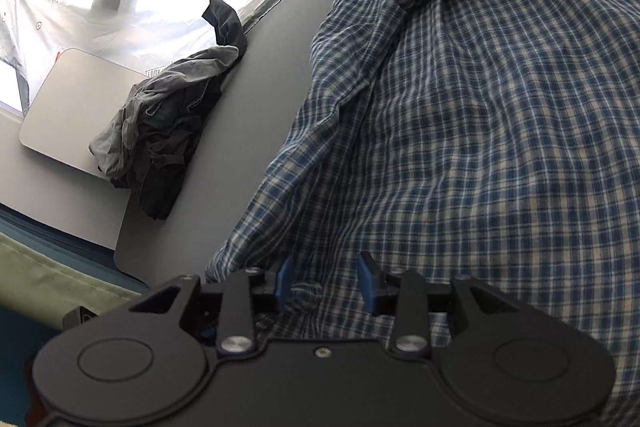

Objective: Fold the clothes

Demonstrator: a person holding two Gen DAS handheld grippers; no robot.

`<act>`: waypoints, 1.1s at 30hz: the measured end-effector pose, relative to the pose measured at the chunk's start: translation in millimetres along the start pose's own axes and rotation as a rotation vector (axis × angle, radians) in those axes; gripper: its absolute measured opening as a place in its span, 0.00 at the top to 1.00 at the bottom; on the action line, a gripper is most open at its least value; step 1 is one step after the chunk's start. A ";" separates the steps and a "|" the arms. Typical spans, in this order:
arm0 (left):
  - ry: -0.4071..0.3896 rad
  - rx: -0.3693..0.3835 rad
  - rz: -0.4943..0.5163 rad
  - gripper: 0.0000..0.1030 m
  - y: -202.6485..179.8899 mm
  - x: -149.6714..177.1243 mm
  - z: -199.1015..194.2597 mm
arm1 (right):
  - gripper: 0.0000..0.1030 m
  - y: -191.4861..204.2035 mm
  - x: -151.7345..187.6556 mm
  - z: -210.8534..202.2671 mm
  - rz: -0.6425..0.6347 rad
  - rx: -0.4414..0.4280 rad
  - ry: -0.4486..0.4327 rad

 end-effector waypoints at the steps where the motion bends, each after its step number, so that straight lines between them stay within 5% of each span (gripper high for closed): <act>1: 0.006 -0.003 0.005 0.89 0.0 -1.0 -0.4 | 0.63 4.6 1.3 3.4 -0.018 0.005 0.010; 11: 0.044 -0.022 0.036 0.89 2.8 -13.2 0.6 | 0.62 11.1 8.2 9.9 0.053 0.006 -0.004; 18: 0.082 -0.022 0.059 0.89 -0.4 -19.1 6.9 | 0.55 0.2 12.6 -14.4 0.279 -0.202 -0.196; 33: 0.145 -0.043 0.094 0.89 -0.6 -25.9 17.0 | 0.52 54.7 7.6 17.8 -0.097 -0.010 -0.067</act>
Point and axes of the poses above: each gripper's, at about its wrist camera, not at the fingertips, and z roughly the way its jaws point, y to its left, x to its underside, the point moved 4 cm from there along z, roughly the way its jaws point, and after that the axes turned 15 degrees about -z, right-handed, at the moved point
